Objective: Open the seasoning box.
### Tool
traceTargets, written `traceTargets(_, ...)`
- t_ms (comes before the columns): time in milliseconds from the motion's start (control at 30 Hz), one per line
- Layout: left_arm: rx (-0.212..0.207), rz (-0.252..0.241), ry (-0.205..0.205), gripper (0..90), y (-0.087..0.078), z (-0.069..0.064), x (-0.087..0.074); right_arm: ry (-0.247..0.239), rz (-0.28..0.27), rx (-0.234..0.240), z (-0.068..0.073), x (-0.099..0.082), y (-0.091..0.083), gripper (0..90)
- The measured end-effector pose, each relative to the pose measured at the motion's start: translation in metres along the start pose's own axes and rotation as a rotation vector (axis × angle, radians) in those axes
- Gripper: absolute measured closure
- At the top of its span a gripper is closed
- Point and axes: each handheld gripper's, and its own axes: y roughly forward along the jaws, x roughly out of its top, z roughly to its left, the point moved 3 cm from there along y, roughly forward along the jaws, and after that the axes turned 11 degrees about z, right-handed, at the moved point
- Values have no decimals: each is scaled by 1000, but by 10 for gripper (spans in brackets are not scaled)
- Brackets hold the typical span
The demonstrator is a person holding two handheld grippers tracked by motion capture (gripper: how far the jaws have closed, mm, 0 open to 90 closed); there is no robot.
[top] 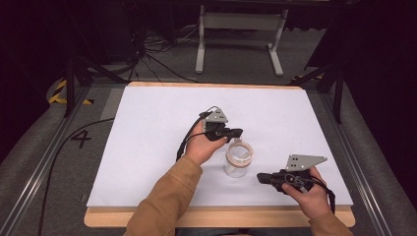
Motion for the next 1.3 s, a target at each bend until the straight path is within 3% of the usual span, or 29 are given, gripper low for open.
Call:
traceTargets(300, 0, 5, 1, 899, 0, 0, 0, -1, -36, -11, 1, 19, 16, 896)
traceTargets(567, -1, 5, -7, 899, 0, 1, 0, 6, -42, -3, -3, 21, 26, 897)
traceTargets(1067, -2, 2, -11, 898, 1, 1, -1, 26, -103, -17, -9, 25, 25, 898)
traceTargets(1167, 19, 14, 3, 897, -2, 0, -1, 25, -105, -20, -10, 25, 26, 898)
traceTargets(1300, 32, -9, 9, 884, -7, -2, 0, 21, -106, -19, -10, 26, 26, 898)
